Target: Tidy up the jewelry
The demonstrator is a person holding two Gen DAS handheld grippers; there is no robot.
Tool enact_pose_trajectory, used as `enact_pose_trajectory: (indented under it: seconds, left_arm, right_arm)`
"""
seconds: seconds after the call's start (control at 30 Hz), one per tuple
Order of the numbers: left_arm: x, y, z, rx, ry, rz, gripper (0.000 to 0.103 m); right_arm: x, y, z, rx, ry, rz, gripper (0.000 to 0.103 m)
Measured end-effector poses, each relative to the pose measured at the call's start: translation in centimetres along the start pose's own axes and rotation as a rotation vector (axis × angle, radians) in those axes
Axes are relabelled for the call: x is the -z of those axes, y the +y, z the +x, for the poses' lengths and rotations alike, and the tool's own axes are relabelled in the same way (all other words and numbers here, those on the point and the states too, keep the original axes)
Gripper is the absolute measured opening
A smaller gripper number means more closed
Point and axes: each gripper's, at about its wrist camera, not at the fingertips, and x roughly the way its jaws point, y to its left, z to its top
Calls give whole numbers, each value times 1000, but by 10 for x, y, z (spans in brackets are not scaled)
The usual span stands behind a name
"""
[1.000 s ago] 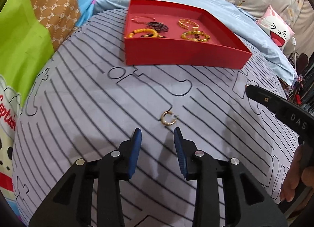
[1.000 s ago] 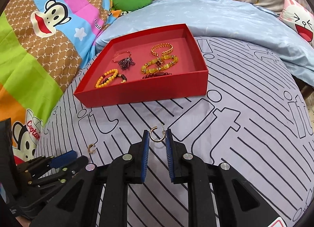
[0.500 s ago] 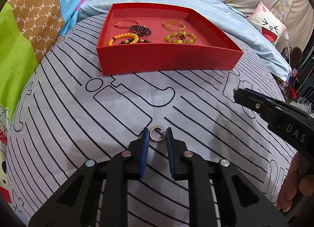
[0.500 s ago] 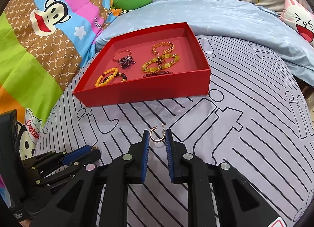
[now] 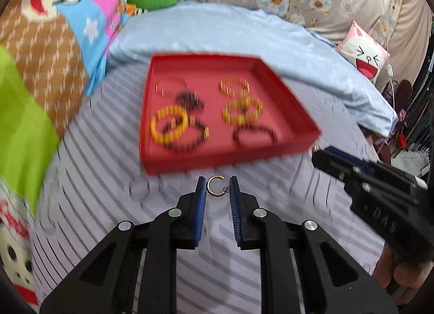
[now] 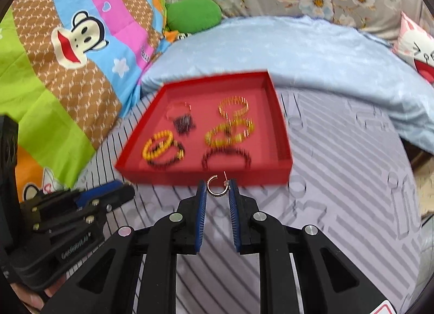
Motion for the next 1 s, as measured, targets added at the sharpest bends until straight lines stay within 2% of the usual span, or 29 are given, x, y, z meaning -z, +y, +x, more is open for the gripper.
enact_pose_trajectory:
  seconds: [0.17,0.4,0.67,1.0]
  left_arm:
    - [-53,0,12,-32,-63,15,17]
    - [-96,0,49,-64,-69,18,17]
    - [-115,2,90,-94,-40,23,17]
    - [-122,8,119,-108,-5,11,18]
  right_arm:
    - [-36,3,14,19,-30,-32,16]
    - [-72,-1,57,41,-13,-37,16]
    - [-90,-7,97,59,16,-40,16]
    - [-95,-14,125,74,43,-18,17]
